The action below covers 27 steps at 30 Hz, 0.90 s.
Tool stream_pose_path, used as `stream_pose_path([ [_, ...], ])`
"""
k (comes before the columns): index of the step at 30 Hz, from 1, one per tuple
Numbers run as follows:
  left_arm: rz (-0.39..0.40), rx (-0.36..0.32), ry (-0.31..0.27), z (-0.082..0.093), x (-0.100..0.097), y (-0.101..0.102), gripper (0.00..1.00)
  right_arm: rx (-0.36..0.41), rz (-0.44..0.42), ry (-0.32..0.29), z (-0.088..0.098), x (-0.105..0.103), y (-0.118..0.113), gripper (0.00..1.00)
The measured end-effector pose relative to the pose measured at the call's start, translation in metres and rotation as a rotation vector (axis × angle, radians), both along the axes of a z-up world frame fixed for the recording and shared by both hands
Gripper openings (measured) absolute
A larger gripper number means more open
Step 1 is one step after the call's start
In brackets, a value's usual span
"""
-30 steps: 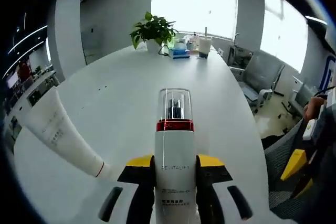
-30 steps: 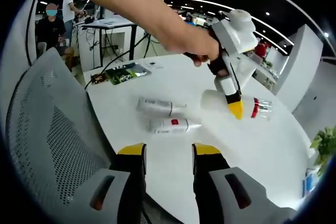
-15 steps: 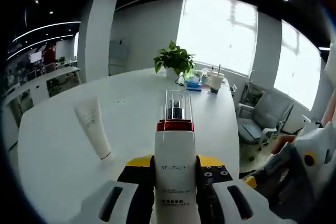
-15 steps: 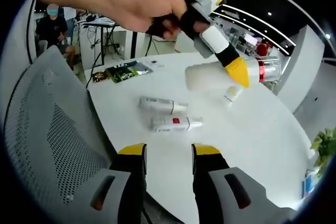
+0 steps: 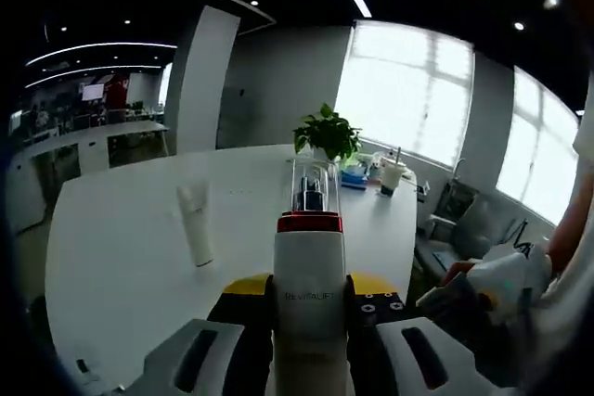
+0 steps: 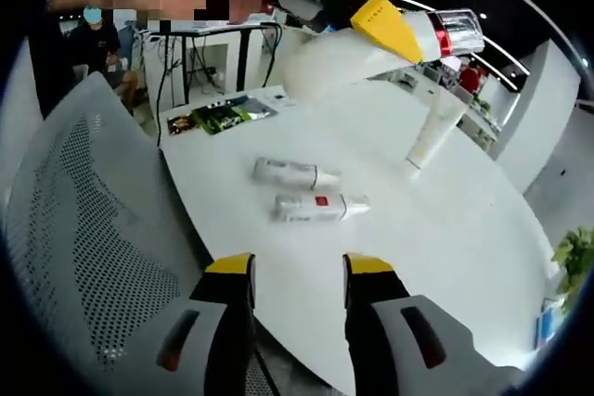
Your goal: Arrange the skincare products in the storage area until every visible bottle or jar stands upright without overlapping.
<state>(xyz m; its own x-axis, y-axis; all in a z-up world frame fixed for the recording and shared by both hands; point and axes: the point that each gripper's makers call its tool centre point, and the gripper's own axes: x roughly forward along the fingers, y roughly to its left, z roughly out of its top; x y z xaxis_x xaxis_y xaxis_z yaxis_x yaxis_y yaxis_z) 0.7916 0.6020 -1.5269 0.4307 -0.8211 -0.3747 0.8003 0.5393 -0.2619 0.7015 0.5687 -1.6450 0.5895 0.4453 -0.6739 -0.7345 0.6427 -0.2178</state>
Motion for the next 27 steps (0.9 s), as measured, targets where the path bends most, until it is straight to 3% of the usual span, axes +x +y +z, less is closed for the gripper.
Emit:
stream_pose_path([
  [16,0.118,-0.033,0.004,0.011,-0.027,0.043,0.28,-0.02,-0.006,0.006,-0.004,0.0,-0.003,0.34],
  [23,0.176,-0.061,0.005,0.018,-0.034,0.044,0.28,0.032,0.02,0.007,0.003,-0.004,0.004,0.35],
  [27,0.192,-0.071,0.0,0.025,-0.032,0.042,0.28,0.1,0.021,0.01,0.012,-0.004,0.009,0.36],
])
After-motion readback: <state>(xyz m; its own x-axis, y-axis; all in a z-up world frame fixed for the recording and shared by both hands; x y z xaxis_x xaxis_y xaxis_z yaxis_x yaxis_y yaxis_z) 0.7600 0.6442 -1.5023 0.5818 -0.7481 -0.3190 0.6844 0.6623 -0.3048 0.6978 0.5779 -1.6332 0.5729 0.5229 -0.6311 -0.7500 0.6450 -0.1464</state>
